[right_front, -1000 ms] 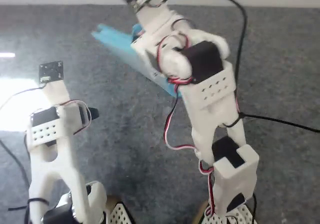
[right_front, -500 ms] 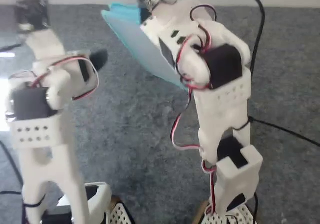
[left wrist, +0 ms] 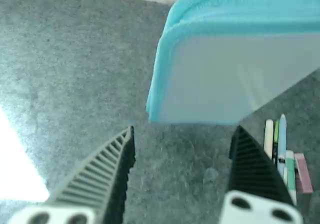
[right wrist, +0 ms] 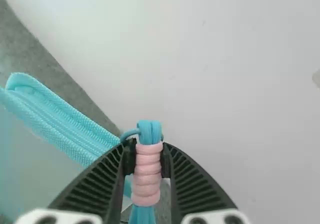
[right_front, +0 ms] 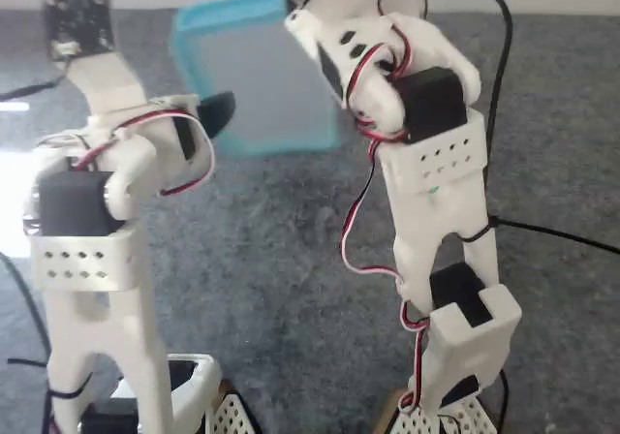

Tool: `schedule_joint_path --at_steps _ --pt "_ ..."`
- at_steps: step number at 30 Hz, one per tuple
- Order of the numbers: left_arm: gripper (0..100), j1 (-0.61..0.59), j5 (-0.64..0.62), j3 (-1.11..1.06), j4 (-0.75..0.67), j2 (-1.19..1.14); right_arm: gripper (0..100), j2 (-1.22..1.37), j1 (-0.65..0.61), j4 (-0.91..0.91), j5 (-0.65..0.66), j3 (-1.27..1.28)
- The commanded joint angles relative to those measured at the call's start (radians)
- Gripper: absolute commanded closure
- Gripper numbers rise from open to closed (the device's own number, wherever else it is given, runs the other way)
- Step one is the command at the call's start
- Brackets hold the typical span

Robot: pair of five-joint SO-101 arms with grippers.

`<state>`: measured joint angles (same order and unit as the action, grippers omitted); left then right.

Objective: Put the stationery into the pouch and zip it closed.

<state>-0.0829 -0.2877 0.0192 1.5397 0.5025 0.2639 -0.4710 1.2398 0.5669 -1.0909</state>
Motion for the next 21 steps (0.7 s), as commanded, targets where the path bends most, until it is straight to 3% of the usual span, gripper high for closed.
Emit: schedule_joint_path --at_steps 1,4,9,13,21 --pt "71 0.023 -0.011 0.035 0.044 -0.002 99.3 -0.033 0.036 0.093 0.04 -0.002" --pt "71 0.043 -0.014 -0.059 -0.025 -0.031 99.3 -0.033 0.035 0.197 0.038 -0.003" --pt "71 0.069 -0.054 -0.232 -0.319 -0.149 99.3 -0.061 -0.015 0.306 0.038 -0.043" --pt "71 0.069 -0.074 -0.239 -0.465 -0.256 99.3 -0.097 -0.047 0.394 0.041 -0.1" --pt "71 0.066 -0.075 -0.005 -0.514 -0.422 99.3 -0.151 -0.088 0.51 0.091 -0.123"
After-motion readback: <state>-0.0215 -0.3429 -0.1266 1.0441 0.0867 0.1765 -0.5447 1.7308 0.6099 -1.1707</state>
